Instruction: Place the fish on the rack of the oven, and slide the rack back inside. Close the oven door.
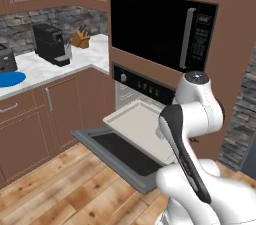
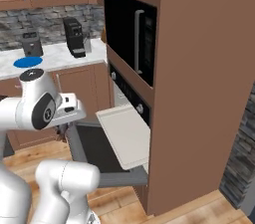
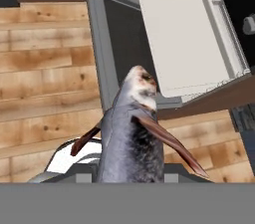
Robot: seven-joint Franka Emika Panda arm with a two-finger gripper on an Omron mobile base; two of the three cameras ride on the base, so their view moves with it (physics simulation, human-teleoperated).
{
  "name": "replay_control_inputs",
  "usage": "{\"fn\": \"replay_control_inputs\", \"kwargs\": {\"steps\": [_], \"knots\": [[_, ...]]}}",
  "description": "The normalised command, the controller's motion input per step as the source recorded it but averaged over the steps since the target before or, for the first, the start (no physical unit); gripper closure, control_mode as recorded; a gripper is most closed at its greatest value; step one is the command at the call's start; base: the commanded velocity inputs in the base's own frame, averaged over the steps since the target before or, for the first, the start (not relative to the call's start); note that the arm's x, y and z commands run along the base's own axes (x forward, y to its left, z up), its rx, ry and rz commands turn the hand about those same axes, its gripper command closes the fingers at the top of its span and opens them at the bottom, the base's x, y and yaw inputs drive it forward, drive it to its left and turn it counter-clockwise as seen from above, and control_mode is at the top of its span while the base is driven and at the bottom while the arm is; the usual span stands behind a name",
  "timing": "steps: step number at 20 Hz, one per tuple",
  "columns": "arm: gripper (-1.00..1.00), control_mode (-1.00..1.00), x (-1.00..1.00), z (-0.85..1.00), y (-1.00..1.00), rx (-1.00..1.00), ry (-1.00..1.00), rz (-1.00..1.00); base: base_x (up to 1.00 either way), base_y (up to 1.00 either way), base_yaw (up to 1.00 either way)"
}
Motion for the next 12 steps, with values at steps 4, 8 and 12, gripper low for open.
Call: {"fn": "replay_control_inputs", "kwargs": {"steps": [4, 8, 12], "knots": [[1.00, -1.00, 0.28, -0.54, -0.07, -0.09, 0.00, 0.00, 0.00, 0.00, 0.00], [1.00, -1.00, 0.37, -0.42, -0.04, -0.08, 0.00, 0.00, 0.00, 0.00, 0.00], [1.00, -1.00, 0.45, -0.22, -0.04, -0.02, 0.00, -0.01, 0.00, 0.00, 0.00]]}}
